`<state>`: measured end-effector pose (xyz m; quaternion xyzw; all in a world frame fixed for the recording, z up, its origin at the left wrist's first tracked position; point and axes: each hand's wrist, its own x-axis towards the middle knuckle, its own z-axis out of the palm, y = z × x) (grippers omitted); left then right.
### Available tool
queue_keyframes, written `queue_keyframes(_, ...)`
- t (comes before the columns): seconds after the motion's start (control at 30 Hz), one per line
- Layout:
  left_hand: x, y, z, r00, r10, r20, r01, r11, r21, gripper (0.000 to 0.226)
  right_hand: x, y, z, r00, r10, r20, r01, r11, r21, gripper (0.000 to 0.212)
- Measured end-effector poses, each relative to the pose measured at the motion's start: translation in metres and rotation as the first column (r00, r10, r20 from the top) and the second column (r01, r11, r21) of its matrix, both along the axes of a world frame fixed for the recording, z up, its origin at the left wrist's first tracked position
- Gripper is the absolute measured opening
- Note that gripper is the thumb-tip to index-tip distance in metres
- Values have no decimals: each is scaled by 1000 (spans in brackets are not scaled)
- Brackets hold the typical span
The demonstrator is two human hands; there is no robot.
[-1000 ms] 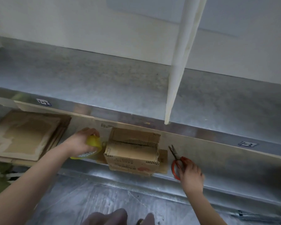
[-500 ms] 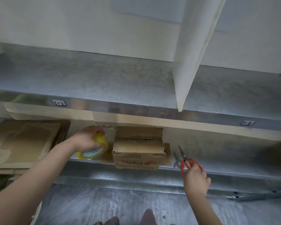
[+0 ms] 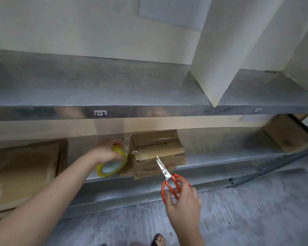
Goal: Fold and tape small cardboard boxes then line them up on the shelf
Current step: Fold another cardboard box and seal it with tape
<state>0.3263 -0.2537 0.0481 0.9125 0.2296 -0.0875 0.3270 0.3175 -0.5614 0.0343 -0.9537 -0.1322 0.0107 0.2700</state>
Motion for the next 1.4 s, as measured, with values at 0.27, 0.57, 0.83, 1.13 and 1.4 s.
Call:
queue_keyframes(0.27, -5, 7, 2, 998, -42, 36, 45, 997, -69, 57, -20, 63, 0, 854, 105, -509, -10, 982, 186, 44)
queue_keyframes(0.57, -10, 13, -4, 996, -81, 41, 84, 993, -84, 54, -7, 90, -2, 669, 148, -728, 190, 913, 361, 42)
queue_keyframes(0.83, -8, 16, -8, 994, -99, 43, 102, 992, -74, 51, 5, 94, -7, 654, 157, -740, 235, 887, 397, 28)
queue_keyframes(1.13, -7, 18, -8, 992, -109, 61, 113, 990, -78, 47, 14, 93, -11, 693, 151, -705, 203, 897, 392, 22)
queue_keyframes(1.4, -8, 20, -7, 985, -166, 42, 168, 985, -50, 45, 19, 90, -18, 766, 106, -634, 89, 959, 268, 23)
